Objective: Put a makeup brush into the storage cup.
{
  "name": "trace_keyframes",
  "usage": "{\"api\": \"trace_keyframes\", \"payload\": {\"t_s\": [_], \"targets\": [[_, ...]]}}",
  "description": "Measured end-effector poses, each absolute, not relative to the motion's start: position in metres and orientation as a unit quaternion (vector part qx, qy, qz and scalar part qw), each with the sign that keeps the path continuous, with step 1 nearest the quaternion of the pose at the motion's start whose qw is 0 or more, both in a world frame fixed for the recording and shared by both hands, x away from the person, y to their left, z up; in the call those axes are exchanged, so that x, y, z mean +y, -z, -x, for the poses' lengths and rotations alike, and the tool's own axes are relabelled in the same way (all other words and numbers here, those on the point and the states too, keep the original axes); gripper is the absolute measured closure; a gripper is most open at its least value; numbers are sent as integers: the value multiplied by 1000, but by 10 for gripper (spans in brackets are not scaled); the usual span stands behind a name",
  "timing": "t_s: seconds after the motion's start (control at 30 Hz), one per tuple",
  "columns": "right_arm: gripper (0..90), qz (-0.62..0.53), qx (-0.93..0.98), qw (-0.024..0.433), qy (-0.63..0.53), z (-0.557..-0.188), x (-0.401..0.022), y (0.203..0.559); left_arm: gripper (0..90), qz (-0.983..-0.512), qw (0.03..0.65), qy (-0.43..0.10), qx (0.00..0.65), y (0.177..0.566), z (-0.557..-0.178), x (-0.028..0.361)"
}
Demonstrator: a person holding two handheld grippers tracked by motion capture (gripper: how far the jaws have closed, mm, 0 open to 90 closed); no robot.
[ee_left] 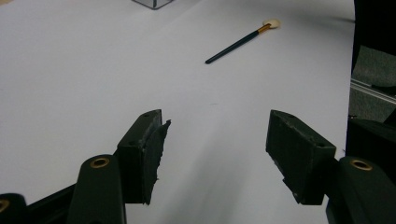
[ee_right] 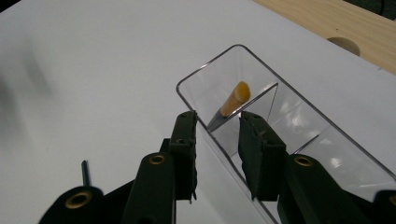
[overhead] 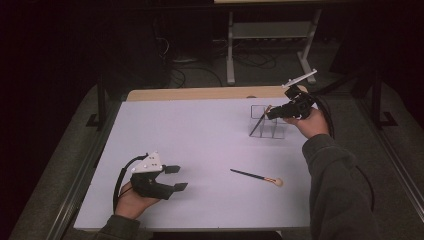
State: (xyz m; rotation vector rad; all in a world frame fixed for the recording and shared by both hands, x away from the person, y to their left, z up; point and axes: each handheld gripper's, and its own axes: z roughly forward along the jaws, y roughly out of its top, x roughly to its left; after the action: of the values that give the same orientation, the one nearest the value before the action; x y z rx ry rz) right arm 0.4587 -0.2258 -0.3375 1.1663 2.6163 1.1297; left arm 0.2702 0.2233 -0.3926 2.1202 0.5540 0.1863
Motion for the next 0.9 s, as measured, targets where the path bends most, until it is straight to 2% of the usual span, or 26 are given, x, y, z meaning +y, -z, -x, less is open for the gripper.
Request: {"api": "trace_keyframes", "payload": {"t_s": [0.9], "targets": [[544, -361, 849, 33, -385, -428, -231, 336, 352, -856, 455, -74, 232, 393, -271, 225]]}}
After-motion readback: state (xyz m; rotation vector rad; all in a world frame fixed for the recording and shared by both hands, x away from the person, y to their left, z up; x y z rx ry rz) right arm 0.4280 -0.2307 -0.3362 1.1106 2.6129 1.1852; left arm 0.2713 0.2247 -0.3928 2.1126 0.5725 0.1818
